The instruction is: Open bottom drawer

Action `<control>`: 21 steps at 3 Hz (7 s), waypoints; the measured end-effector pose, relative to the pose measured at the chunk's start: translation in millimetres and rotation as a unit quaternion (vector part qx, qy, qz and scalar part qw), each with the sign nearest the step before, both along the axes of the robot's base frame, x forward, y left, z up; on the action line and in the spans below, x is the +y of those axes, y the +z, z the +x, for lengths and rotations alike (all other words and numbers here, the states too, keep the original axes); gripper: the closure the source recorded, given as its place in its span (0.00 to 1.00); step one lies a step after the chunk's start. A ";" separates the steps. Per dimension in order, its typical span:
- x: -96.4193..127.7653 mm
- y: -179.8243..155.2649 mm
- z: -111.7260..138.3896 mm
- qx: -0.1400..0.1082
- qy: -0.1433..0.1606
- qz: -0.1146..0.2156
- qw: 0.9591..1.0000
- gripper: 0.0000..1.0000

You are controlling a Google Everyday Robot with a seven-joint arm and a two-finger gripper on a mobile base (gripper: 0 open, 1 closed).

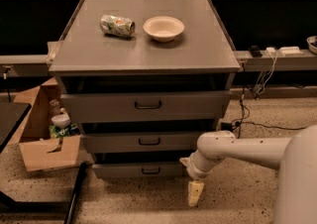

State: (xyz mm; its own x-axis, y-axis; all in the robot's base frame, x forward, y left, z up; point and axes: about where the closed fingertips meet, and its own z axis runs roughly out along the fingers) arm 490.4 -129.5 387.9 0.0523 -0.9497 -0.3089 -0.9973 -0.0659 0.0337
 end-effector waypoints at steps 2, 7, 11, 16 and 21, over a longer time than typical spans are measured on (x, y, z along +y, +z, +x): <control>-0.1 -59.7 13.7 0.016 -0.003 0.043 0.999 0.00; -30.4 -200.0 107.3 -0.085 0.011 -0.011 0.996 0.00; -19.9 -225.1 145.8 -0.098 0.016 0.023 0.995 0.49; 5.2 -218.7 80.7 -0.070 0.048 0.054 0.995 0.00; 60.4 -208.6 -42.2 -0.007 0.071 0.097 0.993 0.96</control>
Offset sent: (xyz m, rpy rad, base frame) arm 0.0100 0.0008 -0.0402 0.0681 0.0279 -0.0020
